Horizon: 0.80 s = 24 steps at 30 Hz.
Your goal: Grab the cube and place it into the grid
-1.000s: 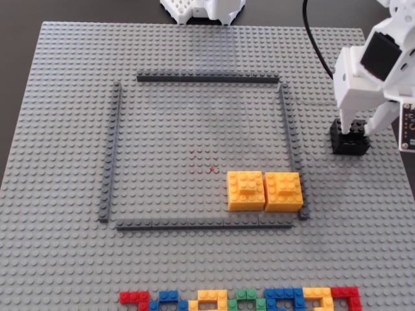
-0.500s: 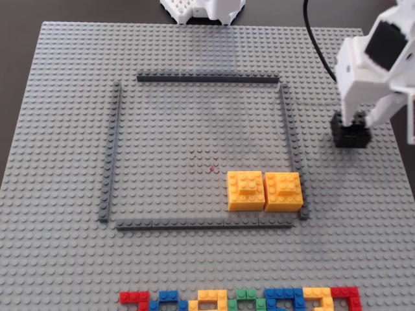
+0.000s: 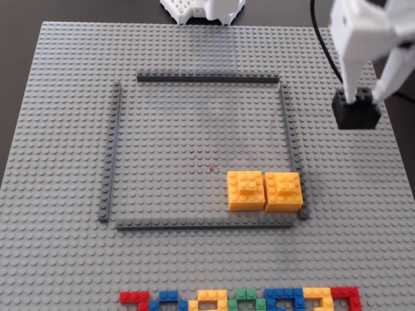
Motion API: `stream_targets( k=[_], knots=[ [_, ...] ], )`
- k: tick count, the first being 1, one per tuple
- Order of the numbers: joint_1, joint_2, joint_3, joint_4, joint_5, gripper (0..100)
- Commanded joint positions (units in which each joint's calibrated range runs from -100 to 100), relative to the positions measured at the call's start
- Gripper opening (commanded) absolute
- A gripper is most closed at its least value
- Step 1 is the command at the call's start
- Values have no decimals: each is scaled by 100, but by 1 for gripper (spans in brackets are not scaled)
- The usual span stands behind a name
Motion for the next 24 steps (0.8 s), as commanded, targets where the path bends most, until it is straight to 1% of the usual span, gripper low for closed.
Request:
stream_targets(
  k=[1,12,24],
  knots=[
    [412,-1098,-292,-2,176,4],
    [1458,-1726,687,-237,630,4],
    [2165,-1777,1783,-701,1021,4]
  ],
)
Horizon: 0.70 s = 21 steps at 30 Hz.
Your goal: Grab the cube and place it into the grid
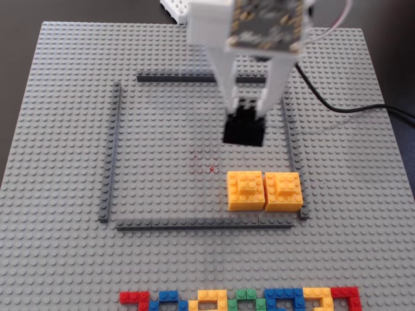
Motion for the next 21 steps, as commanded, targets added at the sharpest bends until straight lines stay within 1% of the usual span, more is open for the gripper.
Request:
stream_targets(
  k=[1,9,21],
  knots=[
    [263,-624,303,-296,171,4],
    [447,-461,801,-623,381,4],
    [410,176,865,-887,440,4]
  ],
)
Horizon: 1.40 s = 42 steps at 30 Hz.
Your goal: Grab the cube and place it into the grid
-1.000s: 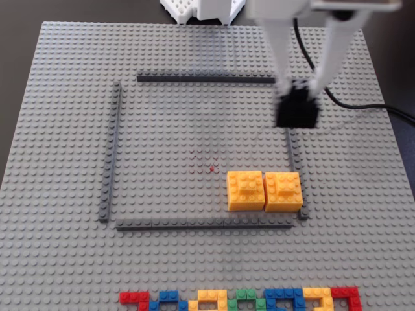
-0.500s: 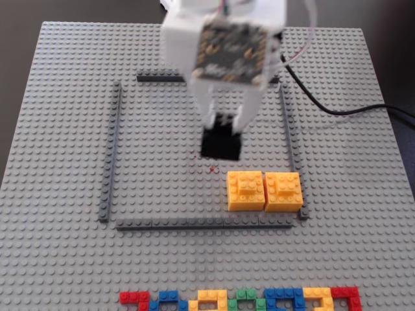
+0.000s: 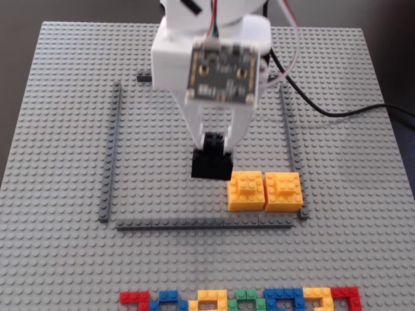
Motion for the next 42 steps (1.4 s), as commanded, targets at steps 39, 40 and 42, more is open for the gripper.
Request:
stream_targets(
  k=[39,40,42],
  knots=[
    [-21,488,771,-618,59,3],
    [-35,479,771,-618,59,3],
    [-57,470,762,-608,49,3]
  ],
)
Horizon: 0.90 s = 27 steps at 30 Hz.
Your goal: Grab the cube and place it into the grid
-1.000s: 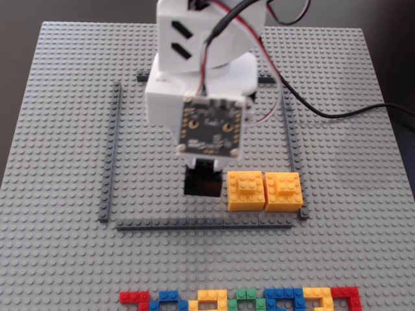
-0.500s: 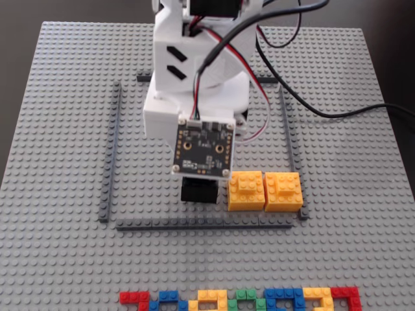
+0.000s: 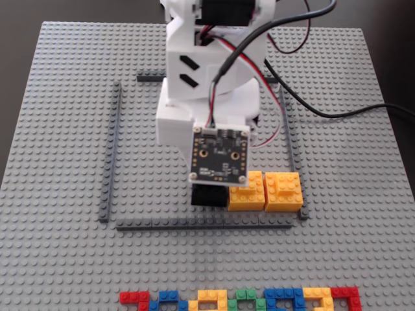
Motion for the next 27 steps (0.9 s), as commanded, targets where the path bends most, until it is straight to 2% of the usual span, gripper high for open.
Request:
stream_targets(
  k=[1,19,27],
  knots=[
    [-28,-200,-103,7,-24,3],
    [45,-131,-49,-17,78,4],
    [67,-140,78,-27,83,16]
  ],
)
